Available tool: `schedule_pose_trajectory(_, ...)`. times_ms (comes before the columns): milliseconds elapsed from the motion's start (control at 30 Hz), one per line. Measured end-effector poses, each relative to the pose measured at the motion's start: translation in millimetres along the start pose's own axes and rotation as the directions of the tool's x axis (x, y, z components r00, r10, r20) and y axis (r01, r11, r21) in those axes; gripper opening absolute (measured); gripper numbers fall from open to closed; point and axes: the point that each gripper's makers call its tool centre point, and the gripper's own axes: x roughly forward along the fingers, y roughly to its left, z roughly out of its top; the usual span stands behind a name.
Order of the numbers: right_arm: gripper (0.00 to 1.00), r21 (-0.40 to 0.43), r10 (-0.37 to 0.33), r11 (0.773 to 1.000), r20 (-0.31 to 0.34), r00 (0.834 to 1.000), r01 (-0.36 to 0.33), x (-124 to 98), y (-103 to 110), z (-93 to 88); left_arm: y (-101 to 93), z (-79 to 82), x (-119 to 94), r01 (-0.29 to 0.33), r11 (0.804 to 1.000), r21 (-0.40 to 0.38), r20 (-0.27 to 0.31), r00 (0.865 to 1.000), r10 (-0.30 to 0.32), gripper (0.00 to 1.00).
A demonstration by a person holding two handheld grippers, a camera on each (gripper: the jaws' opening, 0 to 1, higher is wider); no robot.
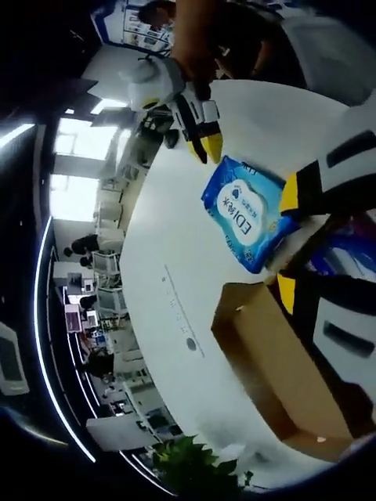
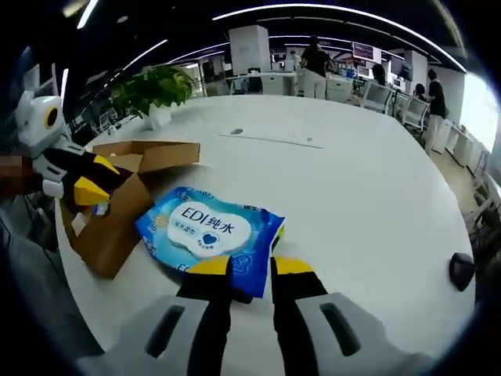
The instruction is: Operate the shoe box by opening the lid, removing the specified soft item, and placing it in the target area until the item is outside and the box remains undamaged.
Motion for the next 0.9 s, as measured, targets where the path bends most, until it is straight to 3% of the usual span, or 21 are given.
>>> schedule_pose_trajectory(233,0.21,-0.034,0.024,0.999,0.015,1.000,-0.023,-11.7,17.6,11.9,18.7,-9.7,-18.4,-0.016,1.000,-0.025,0.008,1.000,0.016,0.30)
schedule_pose_trajectory(533,0.23,-0.123,0.102,0.988,0.024,0.995,-0.098,-19.8,53.2,32.2,35.0,-37.5,-35.0,0.005,1.000,-0.003,-0.035,0.999,-0.005,0.31)
schedule_pose_trajectory(900,0.23,-0.251,0.229,0.943,0.012,0.973,-0.219,-11.0,113.3,57.0,33.1,-61.0,-41.0,0.103,0.994,0.045,-0.084,0.992,-0.099,0.30)
